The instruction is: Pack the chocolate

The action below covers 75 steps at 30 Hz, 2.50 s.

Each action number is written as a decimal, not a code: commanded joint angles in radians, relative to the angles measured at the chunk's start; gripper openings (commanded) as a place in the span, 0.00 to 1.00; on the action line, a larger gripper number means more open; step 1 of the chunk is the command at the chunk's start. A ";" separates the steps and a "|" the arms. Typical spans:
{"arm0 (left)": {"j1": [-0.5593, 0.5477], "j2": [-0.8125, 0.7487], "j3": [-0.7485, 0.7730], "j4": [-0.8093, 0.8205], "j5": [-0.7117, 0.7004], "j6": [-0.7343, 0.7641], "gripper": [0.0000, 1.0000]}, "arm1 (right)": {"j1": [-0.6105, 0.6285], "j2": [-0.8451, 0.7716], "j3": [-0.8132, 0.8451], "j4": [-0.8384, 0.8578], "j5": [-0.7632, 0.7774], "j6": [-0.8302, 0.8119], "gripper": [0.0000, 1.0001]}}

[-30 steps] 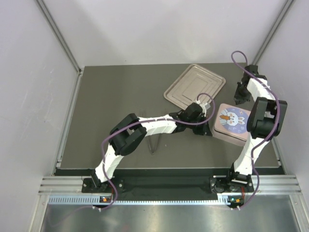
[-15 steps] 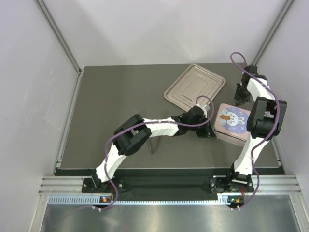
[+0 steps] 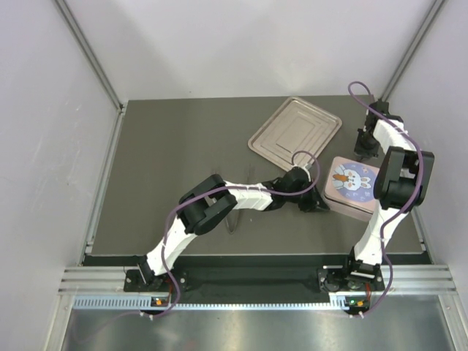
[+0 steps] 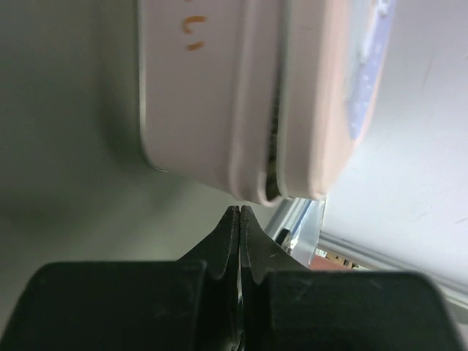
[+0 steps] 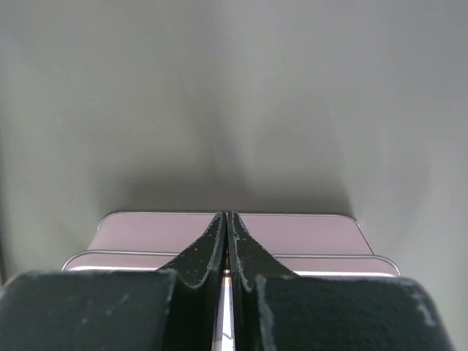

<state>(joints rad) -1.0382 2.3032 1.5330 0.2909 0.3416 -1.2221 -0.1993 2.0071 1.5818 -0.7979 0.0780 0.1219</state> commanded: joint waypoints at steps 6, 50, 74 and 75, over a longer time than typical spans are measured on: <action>-0.013 0.019 0.027 0.039 -0.059 -0.033 0.00 | 0.011 -0.073 -0.020 0.008 -0.024 -0.021 0.00; -0.010 -0.080 0.243 -0.230 -0.161 0.286 0.00 | 0.011 -0.117 -0.121 0.048 -0.009 -0.018 0.00; -0.040 -0.076 0.114 -0.300 -0.208 0.360 0.00 | 0.000 -0.304 -0.078 0.094 0.061 0.136 0.30; -0.040 -0.073 0.119 -0.265 -0.202 0.361 0.00 | -0.003 -0.317 -0.086 0.089 0.068 0.145 0.29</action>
<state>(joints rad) -1.0740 2.2429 1.6672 0.0422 0.1345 -0.9005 -0.1993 1.7733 1.4590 -0.7311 0.0986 0.2142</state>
